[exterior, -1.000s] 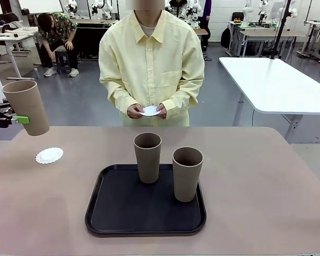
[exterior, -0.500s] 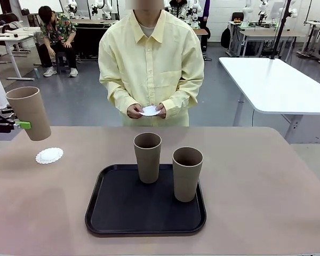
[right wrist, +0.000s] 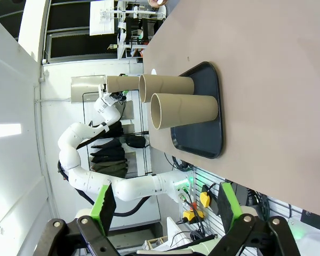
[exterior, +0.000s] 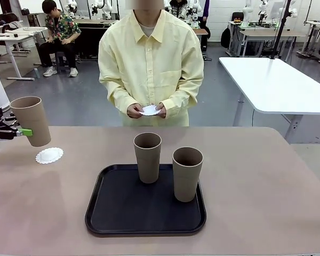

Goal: Place coasters on the table and set cups on them.
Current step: Pick up one Reusable plastic cup and place it on a coaster set by the human.

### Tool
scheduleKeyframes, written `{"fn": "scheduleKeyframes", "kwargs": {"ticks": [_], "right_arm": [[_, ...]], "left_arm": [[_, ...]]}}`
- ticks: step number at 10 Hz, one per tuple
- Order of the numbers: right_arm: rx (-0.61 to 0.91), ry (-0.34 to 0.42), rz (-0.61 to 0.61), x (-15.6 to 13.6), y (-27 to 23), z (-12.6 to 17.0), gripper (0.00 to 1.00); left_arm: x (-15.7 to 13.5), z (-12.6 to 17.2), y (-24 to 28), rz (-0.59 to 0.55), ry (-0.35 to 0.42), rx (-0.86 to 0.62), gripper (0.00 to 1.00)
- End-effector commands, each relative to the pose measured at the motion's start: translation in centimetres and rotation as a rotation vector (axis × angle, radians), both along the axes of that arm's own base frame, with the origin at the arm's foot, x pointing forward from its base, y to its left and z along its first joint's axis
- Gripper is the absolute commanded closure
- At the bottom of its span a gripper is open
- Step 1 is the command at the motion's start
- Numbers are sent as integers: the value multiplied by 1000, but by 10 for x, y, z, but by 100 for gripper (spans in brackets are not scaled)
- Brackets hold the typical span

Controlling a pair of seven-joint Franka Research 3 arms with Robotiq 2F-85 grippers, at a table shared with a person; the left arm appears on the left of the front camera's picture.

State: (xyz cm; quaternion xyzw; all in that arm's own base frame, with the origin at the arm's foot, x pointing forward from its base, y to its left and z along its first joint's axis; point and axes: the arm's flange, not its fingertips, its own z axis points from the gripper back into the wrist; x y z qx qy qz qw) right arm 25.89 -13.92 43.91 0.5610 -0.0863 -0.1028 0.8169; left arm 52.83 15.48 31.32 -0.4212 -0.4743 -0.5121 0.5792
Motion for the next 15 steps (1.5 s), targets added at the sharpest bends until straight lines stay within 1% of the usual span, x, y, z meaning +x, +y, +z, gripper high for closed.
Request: {"fn": "scheduleKeyframes", "kwargs": {"ticks": [1,2,5,7,10,15], "right_arm": [[10,0,0,0,-1,0,0],[10,0,0,0,-1,0,0],[10,0,0,0,-1,0,0],[10,0,0,0,-1,0,0],[10,0,0,0,-1,0,0],[10,0,0,0,-1,0,0]], "left_arm": [[9,-10,7,17,-39,-9,16],[12,-17,9,22,-22,-9,16],[16,-34,10,38,-29,-44,16],[20,-43,9,40,-16,-46,16],[18,-60,9,31,-4,-51,16],[20,-76,9,23,14,-38,16]]}}
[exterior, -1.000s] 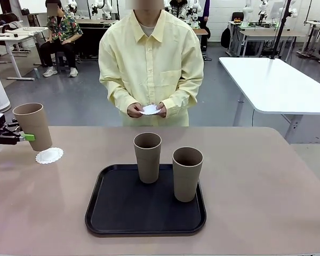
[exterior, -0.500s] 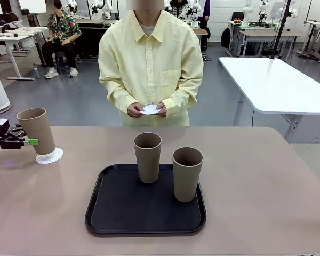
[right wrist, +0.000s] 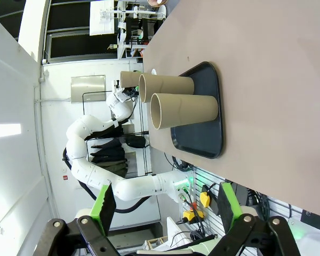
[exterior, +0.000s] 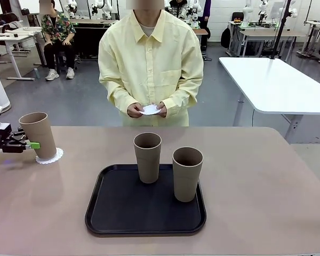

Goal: Place coasters on the table and set cups on them.
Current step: Pick up one Reusable plastic cup and place it on a coaster set by the human.

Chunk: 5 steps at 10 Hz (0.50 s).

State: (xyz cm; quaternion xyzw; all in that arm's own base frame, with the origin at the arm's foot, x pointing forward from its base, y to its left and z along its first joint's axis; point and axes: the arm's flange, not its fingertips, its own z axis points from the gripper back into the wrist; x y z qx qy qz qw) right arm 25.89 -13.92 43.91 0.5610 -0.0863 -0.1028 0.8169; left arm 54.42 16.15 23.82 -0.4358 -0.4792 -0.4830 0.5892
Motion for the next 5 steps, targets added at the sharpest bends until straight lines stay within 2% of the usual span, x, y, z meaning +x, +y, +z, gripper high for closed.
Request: {"fn": "scheduleKeyframes", "kwargs": {"ticks": [1,5], "right_arm": [[10,0,0,0,-1,0,0],[10,0,0,0,-1,0,0]], "left_arm": [[4,-4,2,-16,-29,7,16],[0,-14,-2,-37,-31,18,16]]}}
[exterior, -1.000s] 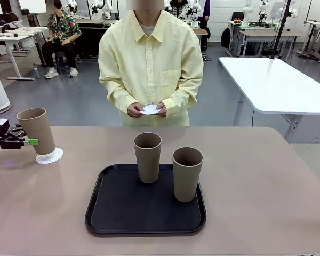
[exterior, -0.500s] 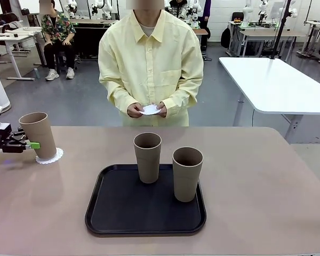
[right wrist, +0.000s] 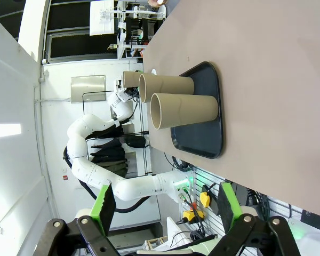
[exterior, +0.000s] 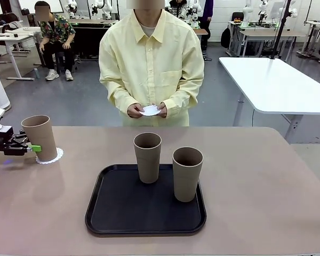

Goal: Place coasters on the table and set cups on them.
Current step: Pick up one Reusable plastic cup and place it on a coaster set by the human.

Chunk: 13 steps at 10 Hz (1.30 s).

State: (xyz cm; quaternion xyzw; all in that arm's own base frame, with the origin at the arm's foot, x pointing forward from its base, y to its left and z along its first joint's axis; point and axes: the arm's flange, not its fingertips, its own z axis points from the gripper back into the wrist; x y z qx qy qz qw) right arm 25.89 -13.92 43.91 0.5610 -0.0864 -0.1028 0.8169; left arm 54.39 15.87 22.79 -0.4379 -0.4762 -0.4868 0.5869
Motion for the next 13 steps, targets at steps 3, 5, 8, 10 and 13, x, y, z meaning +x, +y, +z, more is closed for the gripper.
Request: {"fn": "scheduleKeyframes", "kwargs": {"ticks": [3,5,8,10,13], "right_arm": [[10,0,0,0,-1,0,0],[10,0,0,0,-1,0,0],[10,0,0,0,-1,0,0],[10,0,0,0,-1,0,0],[10,0,0,0,-1,0,0]], "left_arm": [[0,-6,0,-27,-11,27,5],[-1,-7,-1,-40,0,30,0],[0,-8,0,-52,15,27,0],[2,-8,0,-48,19,23,0],[3,-9,1,-45,34,25,0]]}}
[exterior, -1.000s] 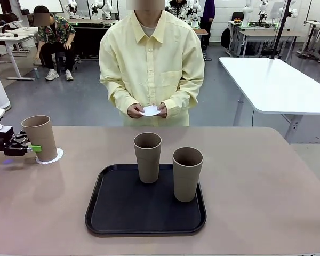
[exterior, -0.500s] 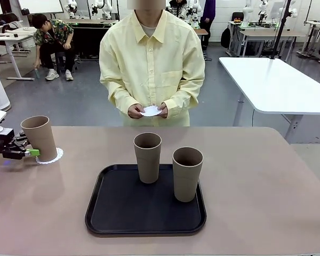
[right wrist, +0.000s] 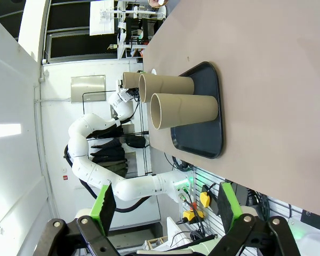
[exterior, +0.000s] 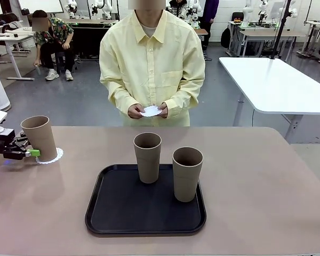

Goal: Place coasters on the table and set cups on them.
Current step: Pick up one Reusable plastic cup and place it on a coaster set by the human.

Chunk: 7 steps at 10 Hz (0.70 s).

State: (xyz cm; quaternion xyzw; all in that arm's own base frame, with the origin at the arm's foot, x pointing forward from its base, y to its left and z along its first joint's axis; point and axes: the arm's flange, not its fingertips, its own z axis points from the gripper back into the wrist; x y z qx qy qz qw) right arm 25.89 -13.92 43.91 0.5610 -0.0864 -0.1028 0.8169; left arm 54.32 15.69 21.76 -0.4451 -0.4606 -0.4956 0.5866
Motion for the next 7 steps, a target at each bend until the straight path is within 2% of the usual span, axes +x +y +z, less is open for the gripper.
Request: {"fn": "scheduleKeyframes", "kwargs": {"ticks": [1,7], "right_arm": [[10,0,0,0,-1,0,0],[10,0,0,0,-1,0,0]], "left_arm": [[4,3,3,-28,19,14,0],[3,8,11,-58,51,28,0]]}}
